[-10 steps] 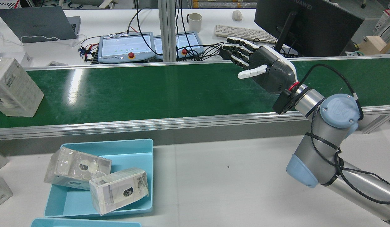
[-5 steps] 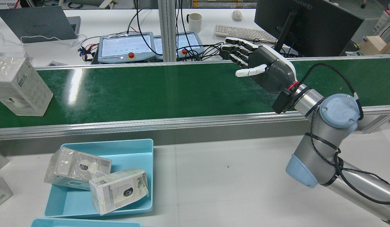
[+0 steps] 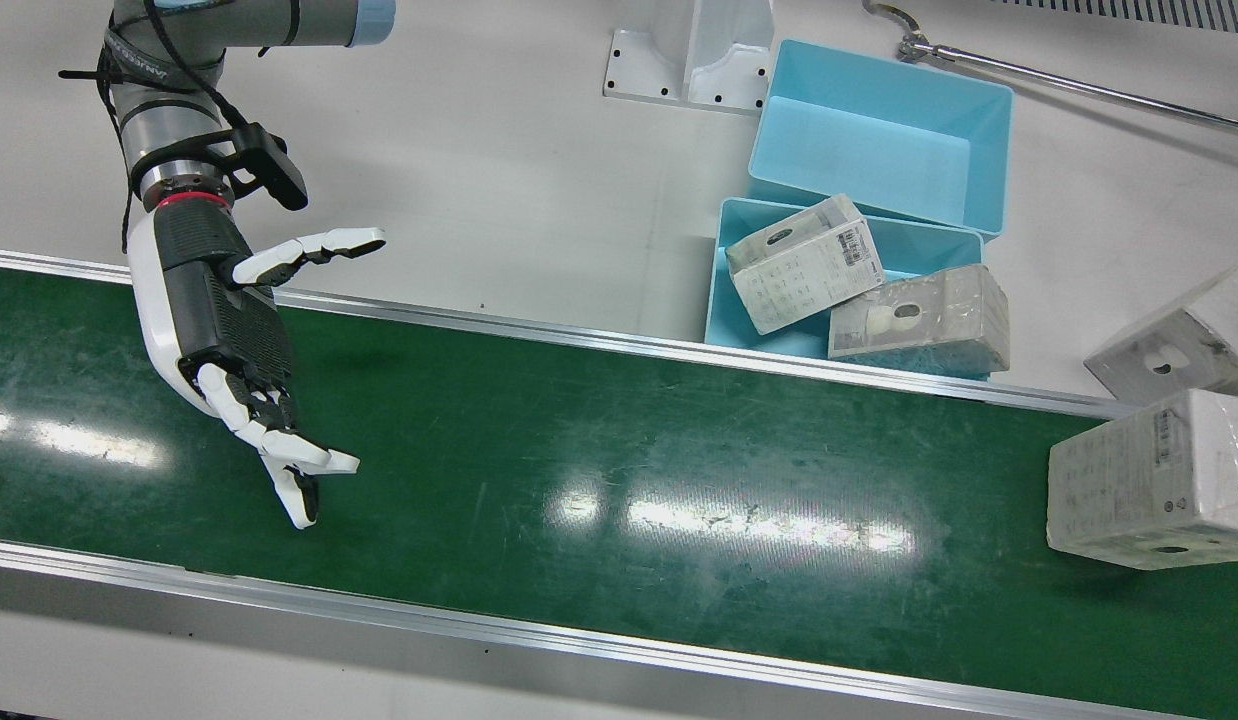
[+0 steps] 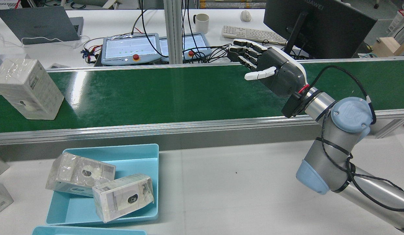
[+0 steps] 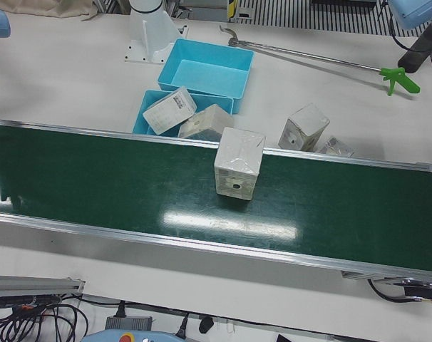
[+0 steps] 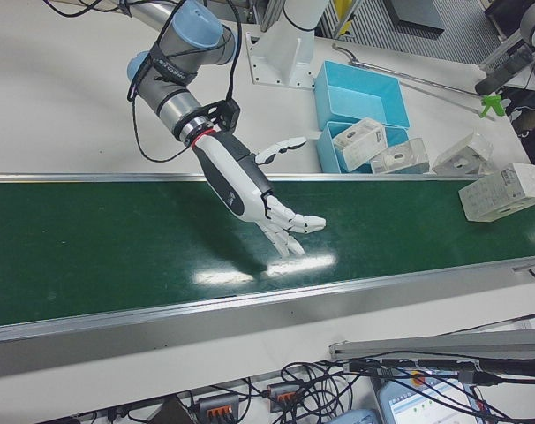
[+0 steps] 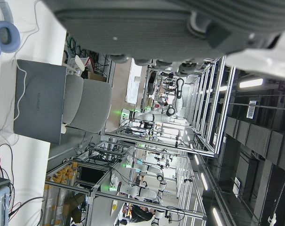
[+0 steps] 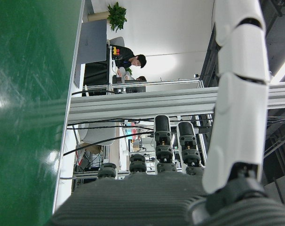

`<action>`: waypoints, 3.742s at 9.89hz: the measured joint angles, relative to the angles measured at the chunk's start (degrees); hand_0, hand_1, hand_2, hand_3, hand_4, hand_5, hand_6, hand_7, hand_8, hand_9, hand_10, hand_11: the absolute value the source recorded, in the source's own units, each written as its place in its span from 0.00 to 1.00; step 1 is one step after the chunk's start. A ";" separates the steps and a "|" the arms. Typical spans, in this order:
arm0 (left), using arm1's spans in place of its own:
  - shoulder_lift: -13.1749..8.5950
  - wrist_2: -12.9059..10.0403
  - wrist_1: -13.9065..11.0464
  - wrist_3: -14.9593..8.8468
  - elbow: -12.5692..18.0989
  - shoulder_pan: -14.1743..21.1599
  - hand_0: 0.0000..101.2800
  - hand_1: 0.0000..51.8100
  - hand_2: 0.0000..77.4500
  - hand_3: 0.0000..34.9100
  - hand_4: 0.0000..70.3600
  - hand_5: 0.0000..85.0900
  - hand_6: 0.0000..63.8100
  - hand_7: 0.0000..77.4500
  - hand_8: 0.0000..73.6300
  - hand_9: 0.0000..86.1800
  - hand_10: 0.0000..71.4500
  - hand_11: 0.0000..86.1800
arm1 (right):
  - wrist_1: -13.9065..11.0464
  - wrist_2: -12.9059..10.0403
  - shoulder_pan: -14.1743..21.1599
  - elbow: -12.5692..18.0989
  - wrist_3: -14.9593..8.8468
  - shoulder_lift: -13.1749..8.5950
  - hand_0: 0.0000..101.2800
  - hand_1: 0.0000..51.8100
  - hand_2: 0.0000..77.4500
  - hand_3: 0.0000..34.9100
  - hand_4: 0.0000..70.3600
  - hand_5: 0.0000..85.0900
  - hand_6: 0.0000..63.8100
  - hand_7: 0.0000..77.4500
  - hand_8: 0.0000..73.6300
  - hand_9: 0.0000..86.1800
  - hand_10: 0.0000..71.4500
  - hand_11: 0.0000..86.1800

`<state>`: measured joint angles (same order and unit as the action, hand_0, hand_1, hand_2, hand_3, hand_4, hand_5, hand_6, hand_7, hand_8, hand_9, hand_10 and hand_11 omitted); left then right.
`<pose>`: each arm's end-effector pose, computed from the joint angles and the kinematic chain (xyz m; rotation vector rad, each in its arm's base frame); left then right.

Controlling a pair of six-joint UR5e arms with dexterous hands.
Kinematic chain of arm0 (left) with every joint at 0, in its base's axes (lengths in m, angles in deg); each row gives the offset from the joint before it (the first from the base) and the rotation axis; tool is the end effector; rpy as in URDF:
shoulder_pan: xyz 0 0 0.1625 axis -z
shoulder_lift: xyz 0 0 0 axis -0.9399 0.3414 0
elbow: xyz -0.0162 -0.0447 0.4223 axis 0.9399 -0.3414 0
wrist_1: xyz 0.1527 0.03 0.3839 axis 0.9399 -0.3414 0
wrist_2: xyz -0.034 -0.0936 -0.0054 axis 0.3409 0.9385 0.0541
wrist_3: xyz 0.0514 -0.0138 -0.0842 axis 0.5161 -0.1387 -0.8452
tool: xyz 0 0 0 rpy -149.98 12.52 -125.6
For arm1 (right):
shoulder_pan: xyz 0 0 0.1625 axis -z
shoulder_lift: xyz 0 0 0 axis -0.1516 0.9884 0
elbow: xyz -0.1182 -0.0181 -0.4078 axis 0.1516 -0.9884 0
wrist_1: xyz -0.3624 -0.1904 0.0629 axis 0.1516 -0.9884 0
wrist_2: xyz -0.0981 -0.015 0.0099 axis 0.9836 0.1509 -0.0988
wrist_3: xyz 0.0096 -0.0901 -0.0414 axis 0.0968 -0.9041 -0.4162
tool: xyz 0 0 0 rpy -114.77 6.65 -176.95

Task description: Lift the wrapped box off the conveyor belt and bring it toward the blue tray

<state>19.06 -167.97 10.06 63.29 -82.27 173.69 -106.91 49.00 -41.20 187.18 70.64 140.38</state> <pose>-0.2246 -0.5051 0.5256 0.2961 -2.1442 2.2295 -0.2674 -0.5681 0.3656 -0.5069 -2.4148 1.6004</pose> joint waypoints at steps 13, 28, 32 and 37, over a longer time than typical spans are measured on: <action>0.00 0.00 0.00 0.00 0.00 0.00 0.00 0.00 0.01 0.00 0.00 0.01 0.00 0.01 0.01 0.00 0.01 0.00 | -0.12 -0.07 0.27 -0.59 -0.06 -0.02 0.47 0.25 0.16 0.29 0.17 0.23 0.10 0.30 0.04 0.08 0.02 0.04; 0.00 0.00 0.00 0.00 0.00 0.00 0.00 0.00 0.01 0.00 0.00 0.01 0.00 0.01 0.01 0.00 0.01 0.01 | -0.09 -0.07 0.40 -0.10 -0.09 -0.30 0.47 0.27 0.16 0.35 0.19 0.24 0.12 0.32 0.04 0.08 0.02 0.04; 0.00 0.00 0.00 0.00 0.00 0.00 0.00 0.00 0.01 0.00 0.00 0.01 0.00 0.01 0.01 0.00 0.00 0.01 | -0.09 -0.07 0.57 -0.07 -0.14 -0.38 0.47 0.27 0.16 0.38 0.19 0.24 0.12 0.32 0.04 0.08 0.02 0.04; 0.00 0.00 0.00 0.00 0.00 0.00 0.00 0.00 0.01 0.00 0.00 0.01 0.00 0.01 0.01 0.00 0.01 0.01 | -0.04 -0.07 0.64 0.01 -0.13 -0.45 0.47 0.27 0.16 0.37 0.18 0.25 0.13 0.32 0.04 0.08 0.02 0.04</action>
<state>19.06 -167.97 10.06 63.29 -82.27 173.68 -106.95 48.93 -40.56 187.19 70.51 139.93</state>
